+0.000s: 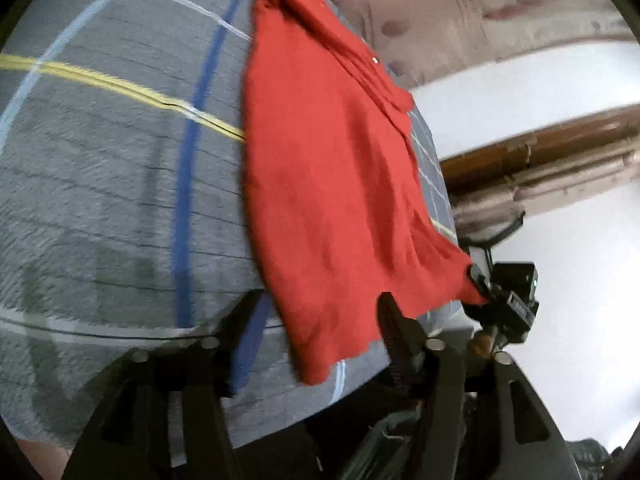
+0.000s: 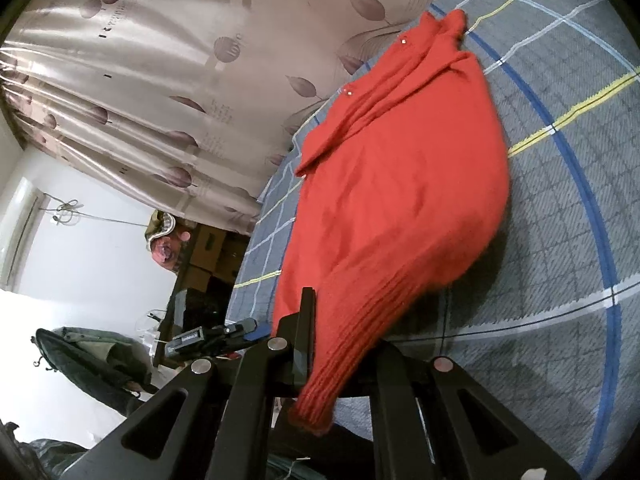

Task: Fold small clothes
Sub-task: 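Carry the held ribbed hem over onto the collar with both grippers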

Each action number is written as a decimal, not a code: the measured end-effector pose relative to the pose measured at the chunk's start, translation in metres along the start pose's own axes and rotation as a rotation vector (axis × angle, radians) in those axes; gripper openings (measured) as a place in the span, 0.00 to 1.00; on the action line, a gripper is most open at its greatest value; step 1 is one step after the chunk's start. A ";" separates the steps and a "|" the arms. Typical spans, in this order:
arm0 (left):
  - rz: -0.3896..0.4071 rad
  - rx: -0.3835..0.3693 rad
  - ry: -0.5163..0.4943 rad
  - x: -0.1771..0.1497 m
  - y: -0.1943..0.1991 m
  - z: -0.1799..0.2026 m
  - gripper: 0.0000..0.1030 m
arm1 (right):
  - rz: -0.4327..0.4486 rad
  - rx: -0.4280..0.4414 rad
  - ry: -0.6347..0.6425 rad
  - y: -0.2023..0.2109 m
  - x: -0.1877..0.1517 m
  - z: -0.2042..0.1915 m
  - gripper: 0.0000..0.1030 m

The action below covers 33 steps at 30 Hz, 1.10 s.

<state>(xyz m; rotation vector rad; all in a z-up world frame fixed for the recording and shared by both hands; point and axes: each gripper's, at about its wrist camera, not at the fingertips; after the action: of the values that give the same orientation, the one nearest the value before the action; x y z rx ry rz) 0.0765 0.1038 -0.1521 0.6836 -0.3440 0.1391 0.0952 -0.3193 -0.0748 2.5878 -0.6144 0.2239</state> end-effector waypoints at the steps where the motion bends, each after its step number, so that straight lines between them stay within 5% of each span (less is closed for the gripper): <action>1: -0.007 -0.011 -0.005 0.002 -0.002 0.004 0.76 | 0.000 0.001 -0.001 0.000 0.000 0.000 0.07; 3: -0.011 -0.048 0.001 0.007 -0.007 0.009 0.88 | -0.001 0.002 -0.003 0.000 0.000 0.001 0.08; 10: 0.146 -0.124 -0.052 0.005 -0.011 0.020 0.85 | -0.007 0.007 -0.002 0.000 -0.001 0.003 0.09; 11: 0.151 -0.112 -0.063 0.004 -0.012 0.021 0.82 | -0.009 0.005 -0.006 0.000 -0.001 0.005 0.09; 13: 0.142 -0.107 -0.081 0.003 -0.016 0.023 0.53 | -0.011 0.003 -0.015 0.000 0.000 0.008 0.09; 16: 0.111 -0.112 -0.075 0.001 -0.019 0.020 0.38 | -0.010 0.001 -0.023 0.002 0.001 0.012 0.09; 23: 0.056 -0.076 -0.079 -0.001 -0.020 0.021 0.39 | -0.029 -0.008 -0.043 0.000 -0.001 0.022 0.09; 29: 0.048 -0.127 -0.011 0.006 -0.019 0.020 0.51 | -0.029 -0.012 -0.056 -0.002 -0.002 0.024 0.10; 33: 0.032 -0.095 -0.021 0.008 -0.019 0.027 0.57 | -0.037 -0.016 -0.058 -0.004 -0.003 0.025 0.10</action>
<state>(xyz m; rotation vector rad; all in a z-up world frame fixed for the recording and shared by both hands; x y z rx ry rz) 0.0817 0.0719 -0.1417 0.5865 -0.3792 0.1458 0.0951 -0.3269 -0.0989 2.5955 -0.5855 0.1322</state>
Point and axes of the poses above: each gripper's, at about its wrist camera, not at the fingertips, and y roughly against the way its jaws point, z to its right, x to its top, and after that the axes turned 8 degrees about -y, right-handed
